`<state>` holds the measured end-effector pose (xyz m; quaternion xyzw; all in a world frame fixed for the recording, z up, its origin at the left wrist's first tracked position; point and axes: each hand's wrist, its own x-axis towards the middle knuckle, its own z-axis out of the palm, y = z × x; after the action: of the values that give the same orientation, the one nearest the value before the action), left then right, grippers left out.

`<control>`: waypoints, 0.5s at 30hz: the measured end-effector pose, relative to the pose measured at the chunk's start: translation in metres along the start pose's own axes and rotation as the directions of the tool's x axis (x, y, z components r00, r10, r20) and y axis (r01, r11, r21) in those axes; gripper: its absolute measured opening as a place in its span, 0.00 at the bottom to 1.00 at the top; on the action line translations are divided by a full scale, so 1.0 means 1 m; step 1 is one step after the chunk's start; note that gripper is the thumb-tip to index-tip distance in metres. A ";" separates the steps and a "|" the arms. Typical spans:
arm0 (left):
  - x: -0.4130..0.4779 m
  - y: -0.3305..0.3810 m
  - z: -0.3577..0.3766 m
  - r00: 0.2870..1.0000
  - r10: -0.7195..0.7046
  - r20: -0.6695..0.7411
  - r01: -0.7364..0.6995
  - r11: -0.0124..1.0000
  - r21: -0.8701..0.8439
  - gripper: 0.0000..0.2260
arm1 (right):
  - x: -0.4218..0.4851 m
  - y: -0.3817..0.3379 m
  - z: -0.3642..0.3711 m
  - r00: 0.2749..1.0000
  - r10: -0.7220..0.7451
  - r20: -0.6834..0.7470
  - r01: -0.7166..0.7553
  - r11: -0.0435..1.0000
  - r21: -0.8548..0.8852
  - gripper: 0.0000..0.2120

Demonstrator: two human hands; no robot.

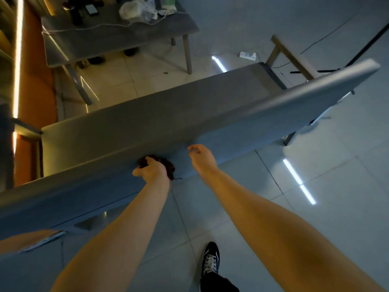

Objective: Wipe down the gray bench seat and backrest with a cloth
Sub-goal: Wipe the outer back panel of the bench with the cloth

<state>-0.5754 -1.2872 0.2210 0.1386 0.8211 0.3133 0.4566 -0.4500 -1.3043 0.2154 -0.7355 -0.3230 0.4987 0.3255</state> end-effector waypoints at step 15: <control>-0.255 0.046 0.231 0.661 0.198 0.724 -0.329 0.943 0.042 0.19 | -0.007 -0.011 -0.306 0.972 0.132 -0.196 -0.040 0.910 0.413 0.13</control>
<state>-0.2461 -1.2934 0.3299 0.4046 0.5757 0.2275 0.6731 -0.1650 -1.3511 0.3170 -0.7161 -0.1414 0.4844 0.4823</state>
